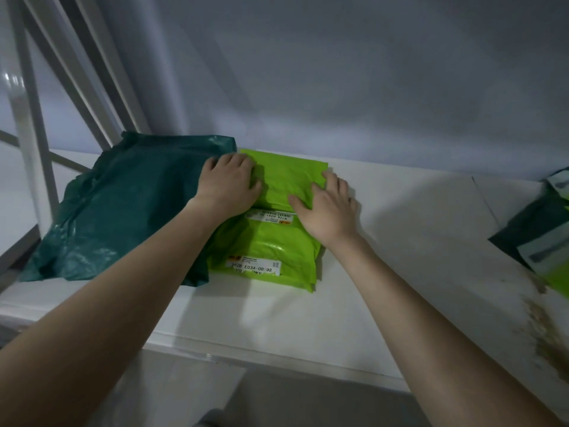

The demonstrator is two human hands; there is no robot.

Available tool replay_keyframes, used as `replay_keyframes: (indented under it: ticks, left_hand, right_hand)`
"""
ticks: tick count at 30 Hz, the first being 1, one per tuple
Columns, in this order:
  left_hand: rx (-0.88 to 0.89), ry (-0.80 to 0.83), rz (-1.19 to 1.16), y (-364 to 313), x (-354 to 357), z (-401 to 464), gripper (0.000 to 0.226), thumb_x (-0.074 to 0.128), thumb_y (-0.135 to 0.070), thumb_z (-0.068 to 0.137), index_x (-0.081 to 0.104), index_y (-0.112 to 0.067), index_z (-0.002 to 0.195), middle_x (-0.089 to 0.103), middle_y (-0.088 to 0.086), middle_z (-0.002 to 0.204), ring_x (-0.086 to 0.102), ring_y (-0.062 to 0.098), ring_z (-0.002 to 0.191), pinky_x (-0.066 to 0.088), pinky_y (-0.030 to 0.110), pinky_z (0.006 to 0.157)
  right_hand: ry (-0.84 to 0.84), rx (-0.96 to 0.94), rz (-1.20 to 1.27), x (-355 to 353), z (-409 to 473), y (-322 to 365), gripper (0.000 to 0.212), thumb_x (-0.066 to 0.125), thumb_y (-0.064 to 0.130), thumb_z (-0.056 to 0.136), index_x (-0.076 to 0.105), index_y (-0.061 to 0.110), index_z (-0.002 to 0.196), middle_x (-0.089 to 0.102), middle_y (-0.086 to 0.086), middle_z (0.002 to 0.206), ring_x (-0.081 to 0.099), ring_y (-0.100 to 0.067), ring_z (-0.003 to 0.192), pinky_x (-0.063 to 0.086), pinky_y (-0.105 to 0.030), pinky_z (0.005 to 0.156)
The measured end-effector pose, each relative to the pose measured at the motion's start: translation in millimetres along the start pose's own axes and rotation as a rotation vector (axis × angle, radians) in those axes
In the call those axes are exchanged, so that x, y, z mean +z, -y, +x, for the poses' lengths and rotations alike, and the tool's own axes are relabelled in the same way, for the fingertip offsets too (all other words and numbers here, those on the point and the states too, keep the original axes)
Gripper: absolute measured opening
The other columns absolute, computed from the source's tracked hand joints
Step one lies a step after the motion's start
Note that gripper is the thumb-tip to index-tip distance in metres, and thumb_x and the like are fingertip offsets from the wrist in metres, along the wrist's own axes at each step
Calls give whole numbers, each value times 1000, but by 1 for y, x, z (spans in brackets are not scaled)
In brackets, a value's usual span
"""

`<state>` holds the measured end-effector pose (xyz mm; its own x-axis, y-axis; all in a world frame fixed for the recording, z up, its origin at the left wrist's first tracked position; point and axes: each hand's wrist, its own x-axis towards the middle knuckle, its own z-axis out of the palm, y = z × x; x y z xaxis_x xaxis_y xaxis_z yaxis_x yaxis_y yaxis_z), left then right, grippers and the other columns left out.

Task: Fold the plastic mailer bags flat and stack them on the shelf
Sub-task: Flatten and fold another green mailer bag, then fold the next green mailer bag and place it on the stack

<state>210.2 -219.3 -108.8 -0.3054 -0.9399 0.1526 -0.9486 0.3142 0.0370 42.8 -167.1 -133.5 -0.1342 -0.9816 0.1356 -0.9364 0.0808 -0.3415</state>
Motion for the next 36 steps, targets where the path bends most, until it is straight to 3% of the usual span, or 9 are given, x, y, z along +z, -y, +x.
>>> replay_keyframes:
  ticks: [5,12,15,18,25,29,36]
  left_hand:
    - [-17,113,-78,2,2,-2,49,27,-34,99,30,-8,141,23,9,154,12,23,145,7,47,116]
    - [-11,161,-231,6,-8,-13,56,24,-40,101,19,-12,148,0,6,159,-1,21,146,3,34,117]
    - [4,124,-247,0,-19,-21,56,27,-42,100,18,-15,149,-5,3,159,-4,18,146,4,35,118]
    - [61,33,-221,-20,-35,-24,54,28,-40,100,21,-17,148,-2,3,159,-2,18,146,5,38,119]
    - [165,-227,-343,-102,-69,-32,49,36,-41,95,44,-17,137,26,5,154,19,23,143,18,42,116]
    - [225,-240,-407,-157,-75,-41,60,31,-46,85,48,-16,134,32,8,151,26,25,141,23,40,114]
    - [327,-160,-463,-243,-59,-54,46,42,-37,96,41,-18,139,23,4,155,17,21,144,17,39,117]
  right_hand:
    - [65,7,51,0,-4,3,58,36,52,94,41,10,132,40,-7,141,33,-24,132,30,-47,102]
    - [71,-2,155,-19,-14,2,64,34,51,96,20,16,148,11,-3,159,16,-28,143,18,-48,114]
    - [40,4,150,-35,-20,-5,64,34,50,96,20,17,149,11,-2,158,15,-26,144,19,-47,114]
    - [-24,12,139,-55,-29,-14,61,41,46,95,25,17,146,19,-5,155,22,-27,140,24,-45,109]
    - [-194,56,90,-108,-63,-60,52,52,38,90,40,16,135,39,-8,134,35,-28,129,35,-41,97]
    - [-270,121,77,-137,-86,-100,50,53,36,90,41,16,134,42,-8,132,37,-27,126,36,-41,95]
    - [-361,270,65,-176,-128,-183,51,57,33,87,45,13,132,44,-11,130,40,-30,123,42,-43,92]
